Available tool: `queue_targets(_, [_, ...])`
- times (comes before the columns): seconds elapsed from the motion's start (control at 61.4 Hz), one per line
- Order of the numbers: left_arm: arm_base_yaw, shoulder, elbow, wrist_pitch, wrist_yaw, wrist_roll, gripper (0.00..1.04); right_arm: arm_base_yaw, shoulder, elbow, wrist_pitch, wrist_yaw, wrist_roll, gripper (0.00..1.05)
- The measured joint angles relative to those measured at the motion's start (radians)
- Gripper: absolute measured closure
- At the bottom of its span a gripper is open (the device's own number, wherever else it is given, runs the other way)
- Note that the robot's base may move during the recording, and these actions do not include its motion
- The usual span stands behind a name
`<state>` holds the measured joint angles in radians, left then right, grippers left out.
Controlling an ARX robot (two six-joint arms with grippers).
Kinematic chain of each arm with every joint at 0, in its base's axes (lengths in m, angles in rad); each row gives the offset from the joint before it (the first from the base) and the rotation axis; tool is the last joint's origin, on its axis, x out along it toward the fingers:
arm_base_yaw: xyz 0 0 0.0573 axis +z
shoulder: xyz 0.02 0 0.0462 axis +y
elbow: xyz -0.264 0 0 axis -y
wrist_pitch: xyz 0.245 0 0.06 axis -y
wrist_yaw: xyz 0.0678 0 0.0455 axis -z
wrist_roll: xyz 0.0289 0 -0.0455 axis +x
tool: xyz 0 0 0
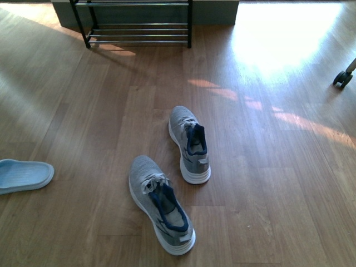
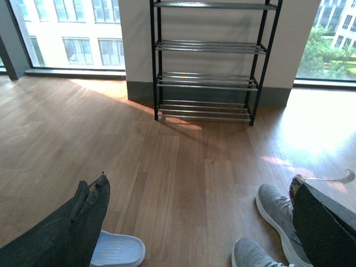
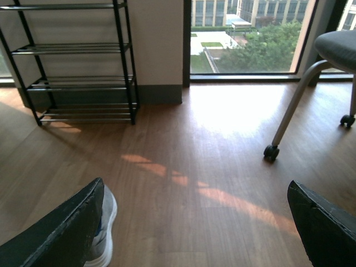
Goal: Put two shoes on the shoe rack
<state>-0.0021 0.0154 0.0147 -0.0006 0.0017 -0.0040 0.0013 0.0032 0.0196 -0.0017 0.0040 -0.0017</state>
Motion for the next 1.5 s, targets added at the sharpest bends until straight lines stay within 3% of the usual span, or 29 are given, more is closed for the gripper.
queue_targets(0.065, [0.000,0.000,0.000,0.000,-0.002,0.000,0.09,0.000,-0.001,0.000,0.000,0.001,0.000,0.09])
queue_targets(0.13, [-0.150,0.172,0.092,-0.230,-0.377,-0.223,0.09,0.000,0.001,0.000,0.000,0.000,0.000,0.09])
queue_targets(0.163, [-0.209,0.290,0.126,-0.266,-0.486,-0.356,0.09,0.000,0.000,0.000,0.000,-0.001,0.001,0.09])
queue_targets(0.195, [-0.241,0.397,0.137,-0.243,-0.521,-0.478,0.09,0.000,0.000,0.000,0.000,-0.002,0.000,0.09])
queue_targets(0.358, [-0.234,0.920,0.212,0.053,-0.364,-0.732,0.09,0.000,0.000,0.000,0.000,-0.002,0.001,0.09])
queue_targets(0.505, [-0.247,1.434,0.361,0.292,-0.217,-0.772,0.09,0.000,0.000,0.000,0.000,-0.002,0.001,0.09])
queue_targets(0.57, [-0.259,1.635,0.431,0.328,-0.171,-0.766,0.09,0.000,0.000,0.000,0.000,-0.002,0.000,0.09])
queue_targets(0.749, [-0.285,2.047,0.640,0.298,-0.003,-0.707,0.09,0.000,0.000,0.000,0.000,-0.002,0.001,0.09])
queue_targets(0.961, [-0.306,2.334,0.896,0.218,0.112,-0.642,0.09,0.000,0.000,0.000,0.000,-0.002,0.001,0.09])
queue_targets(1.238, [-0.344,2.572,1.171,0.119,0.187,-0.614,0.09,0.000,0.000,0.000,0.000,-0.002,0.001,0.09])
queue_targets(1.499, [-0.372,2.665,1.278,0.036,0.177,-0.615,0.09,0.000,0.000,0.000,0.000,-0.002,0.001,0.09])
